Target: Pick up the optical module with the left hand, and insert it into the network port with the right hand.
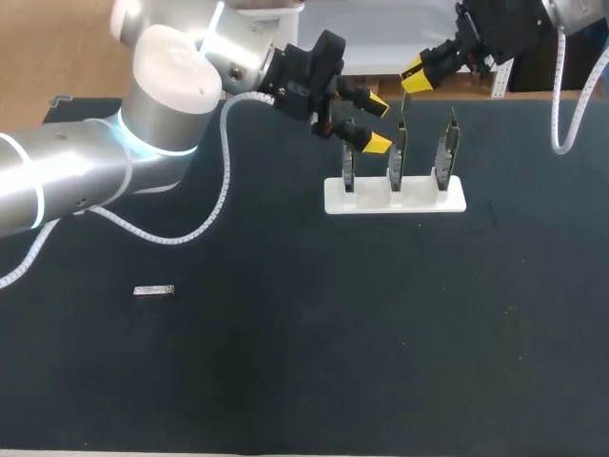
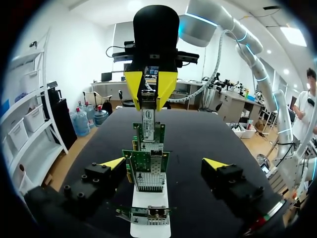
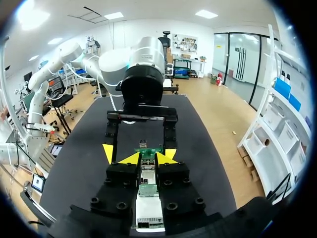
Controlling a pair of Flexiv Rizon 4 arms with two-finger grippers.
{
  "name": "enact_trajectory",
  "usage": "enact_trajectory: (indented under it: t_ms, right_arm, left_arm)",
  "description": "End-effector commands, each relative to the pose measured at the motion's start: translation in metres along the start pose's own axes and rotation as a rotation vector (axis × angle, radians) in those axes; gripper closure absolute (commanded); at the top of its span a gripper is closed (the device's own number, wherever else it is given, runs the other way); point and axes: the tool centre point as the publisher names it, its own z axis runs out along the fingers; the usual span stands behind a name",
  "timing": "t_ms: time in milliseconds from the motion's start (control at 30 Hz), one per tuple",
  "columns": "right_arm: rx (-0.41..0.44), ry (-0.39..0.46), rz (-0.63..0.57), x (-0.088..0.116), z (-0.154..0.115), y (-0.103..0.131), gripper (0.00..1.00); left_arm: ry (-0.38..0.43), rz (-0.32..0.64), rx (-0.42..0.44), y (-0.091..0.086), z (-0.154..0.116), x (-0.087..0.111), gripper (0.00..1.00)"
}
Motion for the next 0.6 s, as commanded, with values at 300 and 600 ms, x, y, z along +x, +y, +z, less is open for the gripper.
enact_trajectory:
  t_ms: [300,600]
  right_arm:
    - [0.005,-0.005,0.002,0.0008,-0.0005,-0.0011,1.00]
    - [0.005,-0.006,0.002,0.0007,-0.0004,-0.0012,1.00]
  left_arm:
    - [0.008,0.004,0.008,0.0028,0.0015,-0.0015,0.00]
    - [0.026,0.009,0.000,0.0038,0.0032,-0.0024,0.00]
